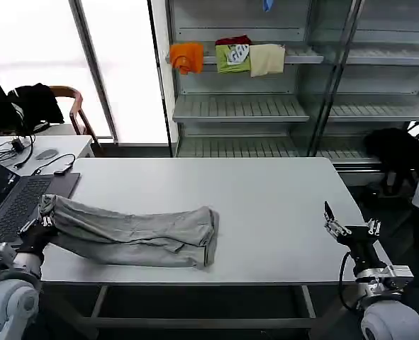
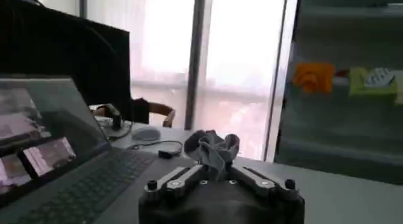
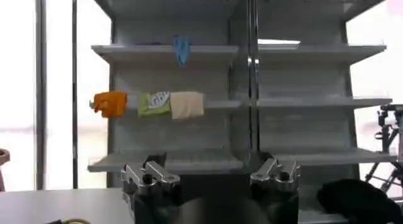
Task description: Fold and organize the clothes.
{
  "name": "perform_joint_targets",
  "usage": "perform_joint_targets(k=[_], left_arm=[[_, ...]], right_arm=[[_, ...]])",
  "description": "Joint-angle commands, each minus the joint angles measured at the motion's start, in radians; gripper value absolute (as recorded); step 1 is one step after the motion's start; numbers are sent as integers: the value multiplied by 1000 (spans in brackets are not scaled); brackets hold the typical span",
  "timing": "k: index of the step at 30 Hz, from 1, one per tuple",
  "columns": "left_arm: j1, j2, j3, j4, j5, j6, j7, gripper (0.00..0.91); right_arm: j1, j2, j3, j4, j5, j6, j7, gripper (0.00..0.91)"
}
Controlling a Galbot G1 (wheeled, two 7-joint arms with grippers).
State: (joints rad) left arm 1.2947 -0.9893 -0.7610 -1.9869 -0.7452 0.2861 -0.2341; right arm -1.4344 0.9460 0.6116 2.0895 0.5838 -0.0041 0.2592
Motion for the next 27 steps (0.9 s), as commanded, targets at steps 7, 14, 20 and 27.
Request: perform_joint_targets(k=[7,14,20,27], left_arm=[[-86,-135,489,-159,272,29,-13,10],[-101,-211,629,-88,379,5,-13,10],[-136,-257,682,26,410,-14,-15,10],[-185,-294,715,90,420,-10,-12,20]], right_arm=[[-3,12,-3,5,-6,-2,2,907],[-2,19,-4,11,-11,-6,1,907],[-6,23,-4,16,-13,-6,2,907],[-7,29,-8,17,-21,-3,5,907]])
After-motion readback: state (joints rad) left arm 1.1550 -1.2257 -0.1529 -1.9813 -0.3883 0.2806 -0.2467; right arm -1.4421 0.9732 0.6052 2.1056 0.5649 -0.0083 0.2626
